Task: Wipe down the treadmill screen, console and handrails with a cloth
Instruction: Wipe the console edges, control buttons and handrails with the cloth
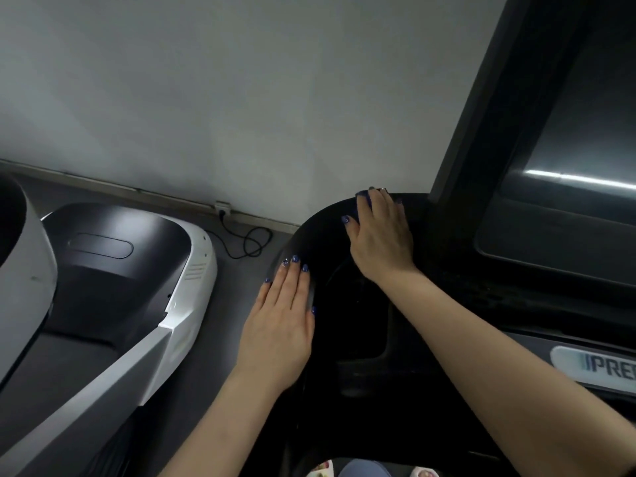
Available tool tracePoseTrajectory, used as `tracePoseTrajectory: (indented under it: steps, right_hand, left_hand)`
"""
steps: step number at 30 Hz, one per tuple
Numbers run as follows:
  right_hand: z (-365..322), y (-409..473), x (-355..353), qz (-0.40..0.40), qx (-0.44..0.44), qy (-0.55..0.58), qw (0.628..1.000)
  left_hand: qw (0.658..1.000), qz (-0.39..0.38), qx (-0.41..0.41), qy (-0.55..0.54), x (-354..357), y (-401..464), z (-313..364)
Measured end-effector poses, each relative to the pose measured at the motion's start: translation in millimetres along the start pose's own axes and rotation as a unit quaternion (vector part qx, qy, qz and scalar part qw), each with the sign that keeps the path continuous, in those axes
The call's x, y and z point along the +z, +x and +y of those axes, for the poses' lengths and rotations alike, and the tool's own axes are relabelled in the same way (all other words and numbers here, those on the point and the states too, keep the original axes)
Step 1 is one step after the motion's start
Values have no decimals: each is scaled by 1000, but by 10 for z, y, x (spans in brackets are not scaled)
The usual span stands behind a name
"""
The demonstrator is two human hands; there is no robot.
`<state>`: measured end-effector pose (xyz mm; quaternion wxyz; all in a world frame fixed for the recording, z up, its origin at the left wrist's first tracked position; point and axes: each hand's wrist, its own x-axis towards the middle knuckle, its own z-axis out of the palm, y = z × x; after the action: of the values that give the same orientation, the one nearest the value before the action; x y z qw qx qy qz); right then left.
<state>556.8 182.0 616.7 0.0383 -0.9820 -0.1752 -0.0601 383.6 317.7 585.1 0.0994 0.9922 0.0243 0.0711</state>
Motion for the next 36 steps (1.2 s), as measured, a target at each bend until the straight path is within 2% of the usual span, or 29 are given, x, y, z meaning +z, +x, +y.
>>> tracePoseTrajectory:
  steps: [3,4,9,14,19,23,28,33,36]
  right_hand:
    - [-146,269,4,-7,66,20,998]
    - [-228,330,12,-12,60,25,998]
    - [-109,64,29,-16,-94,18,995]
    - [-208,238,63,-9,-26,0,1000]
    - [-4,42,26,-9,-106,-12,994]
    - [-222,211,46,-22,-41,6,999]
    - [-24,81,6,-26,-174,4,984]
    - [-362,173,43,-29,-102,15,994]
    - [-295,40,32,-55,-203,14,977]
  left_hand:
    - [1000,3,3,2,11,1,-14]
    - [1000,3,5,2,15,5,-15]
    - [1000,11,2,-12,0,-2,-9]
    - [1000,9,1,-2,-17,7,-11]
    - [1000,-8,14,6,-66,2,-30]
    - [1000,-14,4,16,-123,-116,-119]
    - [1000,-14,5,7,-115,-181,-151]
    - [1000,-16,1,5,-103,-182,-144]
    - [1000,-13,1,13,-121,-180,-135]
